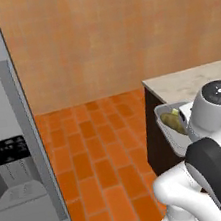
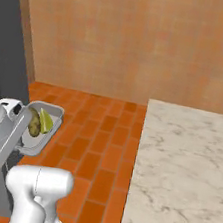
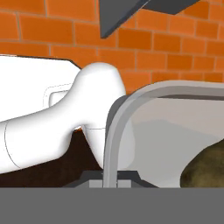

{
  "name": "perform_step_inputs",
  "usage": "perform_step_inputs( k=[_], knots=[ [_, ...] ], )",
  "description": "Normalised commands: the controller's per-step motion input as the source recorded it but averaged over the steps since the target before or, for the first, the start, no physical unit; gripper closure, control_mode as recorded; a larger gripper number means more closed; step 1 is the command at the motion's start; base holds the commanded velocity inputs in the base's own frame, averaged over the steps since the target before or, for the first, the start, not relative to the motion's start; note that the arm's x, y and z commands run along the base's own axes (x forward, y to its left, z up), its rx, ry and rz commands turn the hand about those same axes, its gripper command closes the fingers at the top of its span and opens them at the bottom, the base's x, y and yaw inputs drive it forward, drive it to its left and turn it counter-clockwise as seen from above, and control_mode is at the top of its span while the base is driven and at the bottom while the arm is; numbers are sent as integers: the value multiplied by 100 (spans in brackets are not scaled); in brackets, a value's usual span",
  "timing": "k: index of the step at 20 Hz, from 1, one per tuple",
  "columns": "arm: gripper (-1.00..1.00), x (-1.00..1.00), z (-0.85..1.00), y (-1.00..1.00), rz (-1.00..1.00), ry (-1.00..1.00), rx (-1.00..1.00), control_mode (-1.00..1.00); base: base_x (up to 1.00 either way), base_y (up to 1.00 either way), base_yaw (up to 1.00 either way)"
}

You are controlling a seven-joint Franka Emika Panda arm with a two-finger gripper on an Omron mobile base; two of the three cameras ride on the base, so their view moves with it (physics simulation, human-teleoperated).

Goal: Take the meat container that has the shrimp and place it on the second highest rack of the freezer. Then take the vegetable container that has the potato and lemon wedge and place it on the highest rack of the freezer.

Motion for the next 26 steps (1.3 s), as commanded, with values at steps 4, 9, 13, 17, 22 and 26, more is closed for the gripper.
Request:
perform_step_inputs(
  k=[4, 9, 13, 17, 22, 26],
  knots=[
    [100, 0, 0, 0, 0, 0, 0, 100, 100, -39, 2],
    [100, 0, 0, 0, 0, 0, 0, 100, 100, -29, 10],
    [100, 0, 0, 0, 0, 0, 0, 100, 88, -4, 22],
    [100, 0, 0, 0, 0, 0, 0, 100, 59, 0, 32],
    [100, 0, 0, 0, 0, 0, 0, 100, 58, 0, 38],
    [100, 0, 0, 0, 0, 0, 0, 100, 94, 0, 39]
  ],
)
